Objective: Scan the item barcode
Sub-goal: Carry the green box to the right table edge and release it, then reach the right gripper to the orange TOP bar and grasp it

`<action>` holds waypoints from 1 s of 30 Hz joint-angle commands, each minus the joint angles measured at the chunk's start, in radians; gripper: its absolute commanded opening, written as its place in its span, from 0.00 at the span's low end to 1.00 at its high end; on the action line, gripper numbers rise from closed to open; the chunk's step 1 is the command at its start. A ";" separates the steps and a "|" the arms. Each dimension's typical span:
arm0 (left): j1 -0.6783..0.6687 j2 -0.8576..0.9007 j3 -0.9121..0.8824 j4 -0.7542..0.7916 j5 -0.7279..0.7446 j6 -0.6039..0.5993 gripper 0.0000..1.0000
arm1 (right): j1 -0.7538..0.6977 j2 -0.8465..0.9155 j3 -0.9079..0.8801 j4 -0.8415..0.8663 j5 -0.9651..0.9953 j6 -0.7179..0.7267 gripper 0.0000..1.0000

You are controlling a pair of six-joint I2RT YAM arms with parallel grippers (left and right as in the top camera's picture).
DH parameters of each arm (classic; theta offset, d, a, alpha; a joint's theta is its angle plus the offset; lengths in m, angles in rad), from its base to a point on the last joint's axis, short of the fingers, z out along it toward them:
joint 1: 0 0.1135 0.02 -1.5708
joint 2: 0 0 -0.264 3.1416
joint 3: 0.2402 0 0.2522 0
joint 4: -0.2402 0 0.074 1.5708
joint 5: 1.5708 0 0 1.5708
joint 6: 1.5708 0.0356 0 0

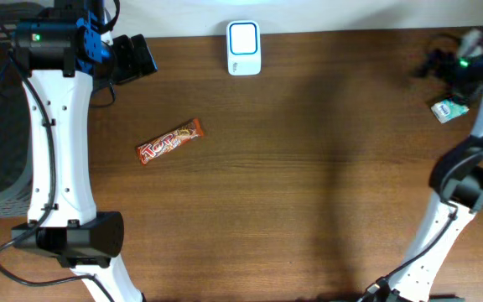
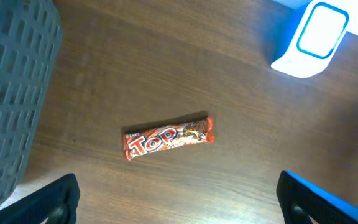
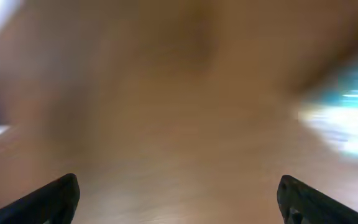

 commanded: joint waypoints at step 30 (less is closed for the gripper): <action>-0.004 0.005 0.006 0.002 -0.006 0.015 0.99 | 1.097 0.161 0.020 0.393 0.005 1.396 0.77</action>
